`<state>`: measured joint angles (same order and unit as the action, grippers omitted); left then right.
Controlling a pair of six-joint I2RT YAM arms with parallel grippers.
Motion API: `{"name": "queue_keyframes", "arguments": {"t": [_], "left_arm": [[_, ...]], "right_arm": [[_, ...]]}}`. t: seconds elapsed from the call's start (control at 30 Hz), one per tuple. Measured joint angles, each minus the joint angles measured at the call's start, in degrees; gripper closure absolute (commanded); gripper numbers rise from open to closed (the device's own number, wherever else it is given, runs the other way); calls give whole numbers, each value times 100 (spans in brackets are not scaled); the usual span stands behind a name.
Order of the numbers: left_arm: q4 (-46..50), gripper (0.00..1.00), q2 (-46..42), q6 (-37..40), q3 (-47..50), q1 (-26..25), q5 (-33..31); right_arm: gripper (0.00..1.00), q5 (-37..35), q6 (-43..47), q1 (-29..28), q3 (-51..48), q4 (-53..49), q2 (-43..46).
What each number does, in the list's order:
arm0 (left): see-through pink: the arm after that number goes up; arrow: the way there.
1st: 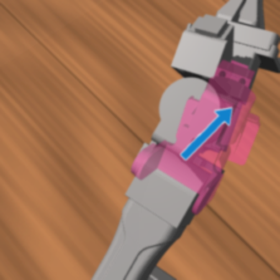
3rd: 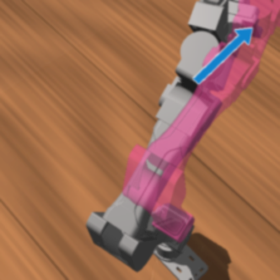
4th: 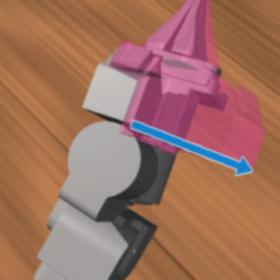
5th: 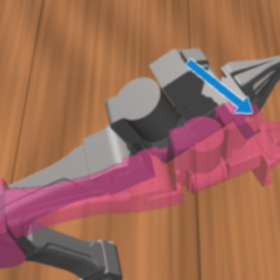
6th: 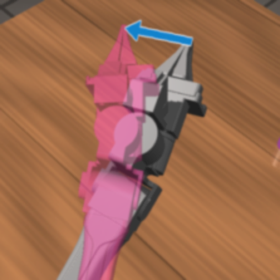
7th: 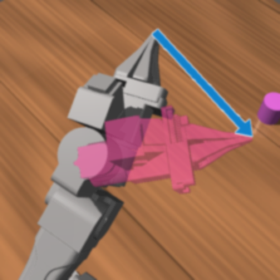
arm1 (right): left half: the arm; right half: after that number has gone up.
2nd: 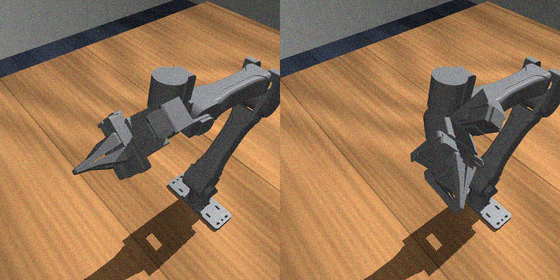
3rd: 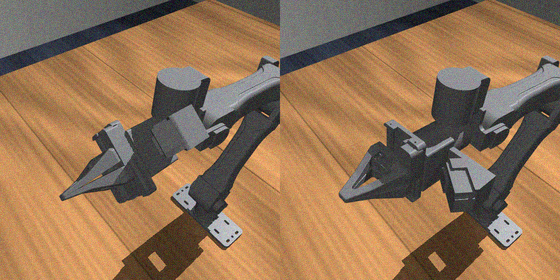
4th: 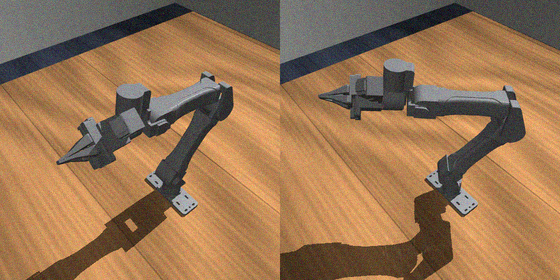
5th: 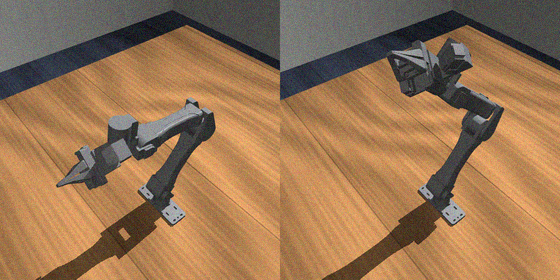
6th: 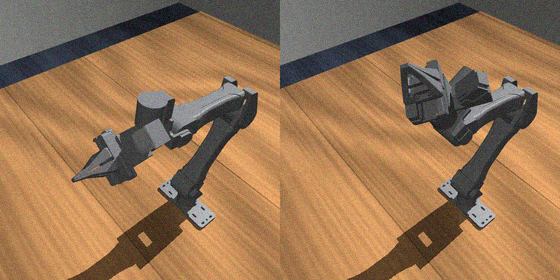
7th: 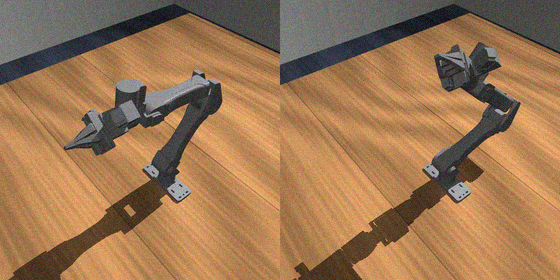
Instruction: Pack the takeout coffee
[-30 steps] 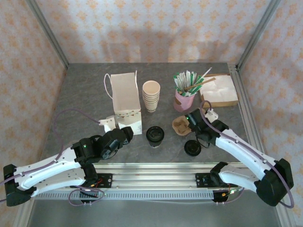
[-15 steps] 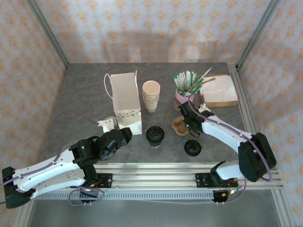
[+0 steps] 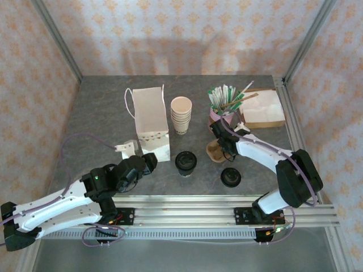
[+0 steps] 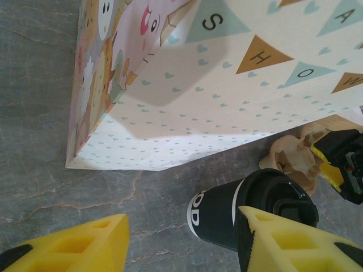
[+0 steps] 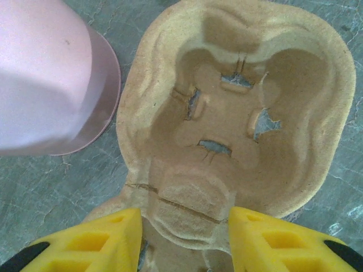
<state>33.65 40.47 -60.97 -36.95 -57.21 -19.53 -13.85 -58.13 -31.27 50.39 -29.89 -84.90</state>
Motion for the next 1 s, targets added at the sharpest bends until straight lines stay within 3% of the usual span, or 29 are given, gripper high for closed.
{"name": "queue_keyframes", "arguments": {"t": [0.43, 1.0], "left_arm": [[-26, 47, -133, -168, 286, 0, 136], [-22, 47, -138, -199, 367, 33, 173]], "right_arm": [[58, -269, -83, 37, 96, 44, -280], [54, -236, -83, 37, 234, 151, -623]]}}
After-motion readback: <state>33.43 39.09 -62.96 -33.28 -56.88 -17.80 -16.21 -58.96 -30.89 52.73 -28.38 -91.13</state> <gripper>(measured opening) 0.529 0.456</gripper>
